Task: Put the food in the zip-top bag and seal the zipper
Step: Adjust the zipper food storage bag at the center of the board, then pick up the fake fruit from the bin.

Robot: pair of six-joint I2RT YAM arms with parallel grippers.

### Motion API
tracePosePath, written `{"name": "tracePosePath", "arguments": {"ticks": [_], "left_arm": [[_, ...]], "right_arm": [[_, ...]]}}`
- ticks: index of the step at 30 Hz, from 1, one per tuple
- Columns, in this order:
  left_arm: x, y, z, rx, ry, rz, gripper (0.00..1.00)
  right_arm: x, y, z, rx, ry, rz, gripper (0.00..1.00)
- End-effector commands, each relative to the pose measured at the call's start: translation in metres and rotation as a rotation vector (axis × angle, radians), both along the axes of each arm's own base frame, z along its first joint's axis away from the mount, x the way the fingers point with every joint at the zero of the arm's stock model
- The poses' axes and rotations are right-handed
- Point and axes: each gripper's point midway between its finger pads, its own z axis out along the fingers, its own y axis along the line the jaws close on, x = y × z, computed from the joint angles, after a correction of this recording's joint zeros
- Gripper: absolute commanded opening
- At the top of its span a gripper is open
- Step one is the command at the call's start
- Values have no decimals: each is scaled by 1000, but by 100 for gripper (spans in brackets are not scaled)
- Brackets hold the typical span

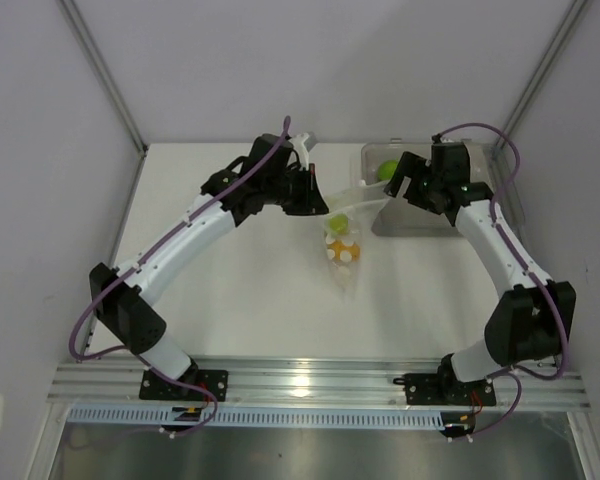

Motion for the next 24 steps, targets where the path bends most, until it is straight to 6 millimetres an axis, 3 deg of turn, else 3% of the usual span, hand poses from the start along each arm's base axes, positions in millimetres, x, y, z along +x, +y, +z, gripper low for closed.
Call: {"name": "tracePosePath", "arguments": {"ticks": [1, 3, 4, 6, 7, 10, 13, 16, 19, 22, 24], "left_arm": [[17, 10, 3, 34, -66, 45, 1], [24, 13, -3, 49, -59, 66, 1], [28, 15, -10, 61, -48, 77, 1], [37, 21, -15, 87, -54, 106, 1], [41, 22, -22, 100, -46, 112, 1], [54, 22, -31, 124, -38, 127, 1], [68, 16, -32, 123, -40, 129, 1], [75, 10, -32, 119, -35, 126, 1], [81, 12, -30, 127, -38, 146, 1], [81, 22, -30, 142, -36, 172, 1], [79, 28, -20, 130, -58, 184, 1]], "right_arm": [[47, -11, 25, -12, -110, -19, 96], [66, -12, 35, 27, -173, -13, 96], [68, -3, 35, 85, -171, 40, 96], [76, 5, 65, 226, -288, 107, 96], [59, 25, 74, 323, -305, 229, 96], [39, 55, 119, 369, -435, 392, 98], [24, 80, 125, 278, -431, 478, 98], [15, 90, 107, 201, -356, 487, 98], [11, 88, 109, 205, -370, 477, 98], [27, 57, 106, 142, -366, 279, 98], [44, 30, 103, 141, -346, 159, 98]]}}
